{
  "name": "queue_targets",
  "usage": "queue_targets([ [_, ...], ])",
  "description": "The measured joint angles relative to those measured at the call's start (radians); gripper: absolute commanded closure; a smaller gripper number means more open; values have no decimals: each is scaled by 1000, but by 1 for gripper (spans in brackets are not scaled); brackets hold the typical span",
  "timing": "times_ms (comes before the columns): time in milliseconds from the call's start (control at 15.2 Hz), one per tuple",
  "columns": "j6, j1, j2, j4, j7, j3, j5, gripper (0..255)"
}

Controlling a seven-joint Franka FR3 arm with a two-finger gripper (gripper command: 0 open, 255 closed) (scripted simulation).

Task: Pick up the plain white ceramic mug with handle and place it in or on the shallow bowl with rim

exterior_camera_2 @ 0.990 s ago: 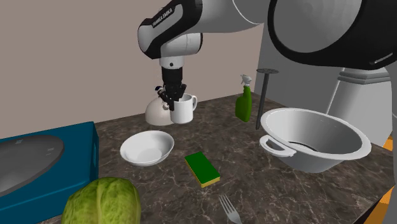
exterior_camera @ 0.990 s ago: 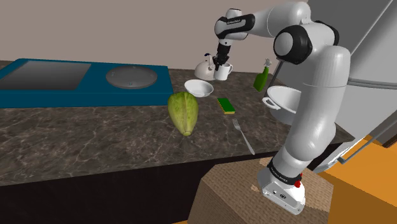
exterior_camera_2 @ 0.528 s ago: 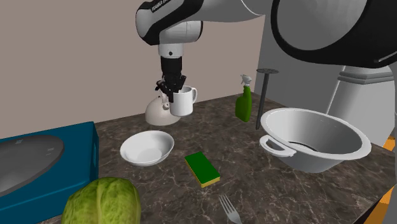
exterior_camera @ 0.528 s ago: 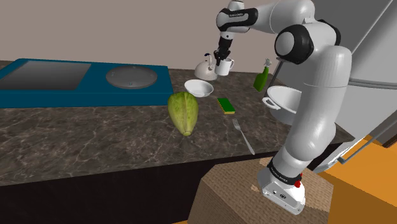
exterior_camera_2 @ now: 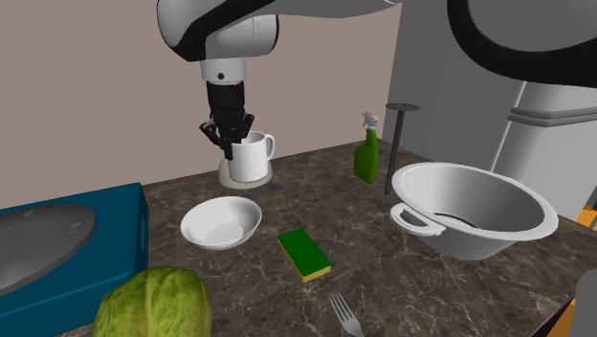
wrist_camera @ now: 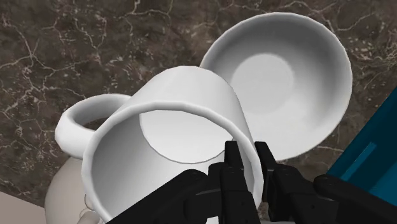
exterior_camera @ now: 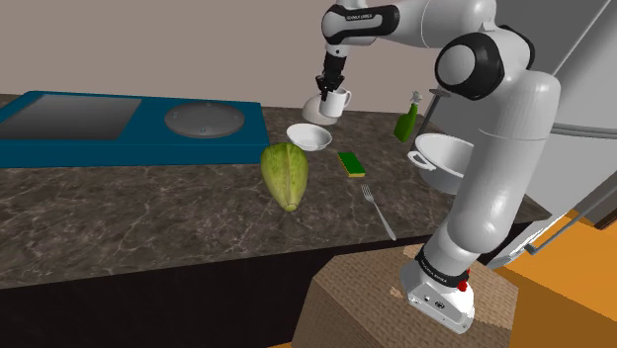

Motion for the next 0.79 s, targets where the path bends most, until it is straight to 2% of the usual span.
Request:
queue_targets([
  [396,-24,83,-28,-1,128,40,-26,255],
  [792,32,96,-22,-51,147,47,-28,255],
])
